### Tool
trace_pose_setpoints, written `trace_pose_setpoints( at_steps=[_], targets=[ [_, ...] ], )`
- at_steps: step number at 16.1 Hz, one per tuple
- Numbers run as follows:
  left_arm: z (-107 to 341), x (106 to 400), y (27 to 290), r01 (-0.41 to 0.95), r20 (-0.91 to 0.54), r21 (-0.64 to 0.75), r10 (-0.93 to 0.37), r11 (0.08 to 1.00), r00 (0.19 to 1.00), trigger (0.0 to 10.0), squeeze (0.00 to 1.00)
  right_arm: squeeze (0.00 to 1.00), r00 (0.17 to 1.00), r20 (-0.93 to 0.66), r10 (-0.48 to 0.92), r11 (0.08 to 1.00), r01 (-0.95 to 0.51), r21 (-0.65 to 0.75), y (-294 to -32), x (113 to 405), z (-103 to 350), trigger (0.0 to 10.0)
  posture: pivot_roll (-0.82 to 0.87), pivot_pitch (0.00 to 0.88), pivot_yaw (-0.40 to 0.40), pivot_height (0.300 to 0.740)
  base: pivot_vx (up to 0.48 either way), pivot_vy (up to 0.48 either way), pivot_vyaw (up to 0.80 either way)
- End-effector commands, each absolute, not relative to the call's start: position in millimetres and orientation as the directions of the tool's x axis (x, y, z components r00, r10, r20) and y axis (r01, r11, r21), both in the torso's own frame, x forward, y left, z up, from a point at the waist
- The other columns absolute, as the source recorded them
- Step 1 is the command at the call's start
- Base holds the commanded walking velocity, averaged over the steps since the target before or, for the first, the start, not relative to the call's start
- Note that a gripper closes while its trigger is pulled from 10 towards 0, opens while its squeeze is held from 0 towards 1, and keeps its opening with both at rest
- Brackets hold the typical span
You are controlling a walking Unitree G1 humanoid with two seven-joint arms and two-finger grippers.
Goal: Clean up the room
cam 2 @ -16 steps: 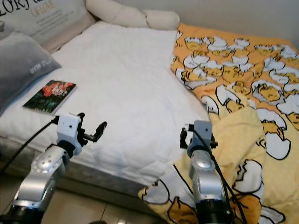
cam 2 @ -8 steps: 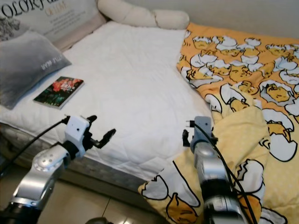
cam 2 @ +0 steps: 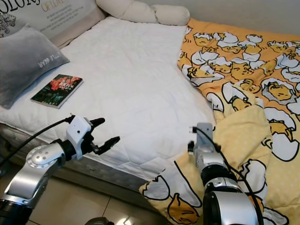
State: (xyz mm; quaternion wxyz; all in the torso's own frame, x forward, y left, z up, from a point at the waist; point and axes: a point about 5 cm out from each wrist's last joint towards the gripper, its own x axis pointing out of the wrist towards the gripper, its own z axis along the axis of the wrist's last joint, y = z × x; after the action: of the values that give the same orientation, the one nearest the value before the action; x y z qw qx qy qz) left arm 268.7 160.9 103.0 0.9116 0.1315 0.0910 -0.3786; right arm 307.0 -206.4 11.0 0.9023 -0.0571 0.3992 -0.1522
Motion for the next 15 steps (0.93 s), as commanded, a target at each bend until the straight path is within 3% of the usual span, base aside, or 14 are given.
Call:
trace_pose_setpoints(
  at_steps=[1,2,3,6,15],
  targets=[
    [101.9,263.6,159.6,0.740,-0.286,0.163,-0.687,0.653,0.669,10.0,0.10,0.00,0.638,-0.701,-0.318,0.947,0.242,-0.209,-205.1,309.8,13.2,2.8,0.12,0.000,-0.011,0.740,0.000,0.000,0.00],
    [101.4,261.5,160.4,0.747,-0.292,0.159,-0.692,0.646,0.660,10.0,0.10,0.00,0.641,-0.715,-0.281,0.958,0.230,-0.170,-199.8,309.1,10.3,0.7,0.12,0.000,-0.008,0.740,0.000,0.000,0.00],
    [101.2,260.8,160.4,0.752,-0.295,0.154,-0.697,0.641,0.654,10.0,0.10,0.00,0.637,-0.722,-0.270,0.961,0.224,-0.162,-198.5,308.2,8.6,0.0,0.12,0.000,-0.008,0.740,0.000,0.000,0.00],
    [99.8,255.0,158.2,0.803,-0.330,0.124,-0.739,0.584,0.588,10.0,0.10,0.00,0.617,-0.740,-0.267,0.962,0.217,-0.166,-200.3,302.9,2.5,0.0,0.12,0.000,-0.002,0.740,0.000,0.000,0.00],
    [99.6,254.6,158.6,0.808,-0.340,0.118,-0.741,0.577,0.579,10.0,0.10,0.00,0.601,-0.764,-0.235,0.969,0.201,-0.140,-200.4,298.0,-3.1,0.0,0.12,0.000,-0.007,0.740,0.000,0.000,0.00]
  ],
)
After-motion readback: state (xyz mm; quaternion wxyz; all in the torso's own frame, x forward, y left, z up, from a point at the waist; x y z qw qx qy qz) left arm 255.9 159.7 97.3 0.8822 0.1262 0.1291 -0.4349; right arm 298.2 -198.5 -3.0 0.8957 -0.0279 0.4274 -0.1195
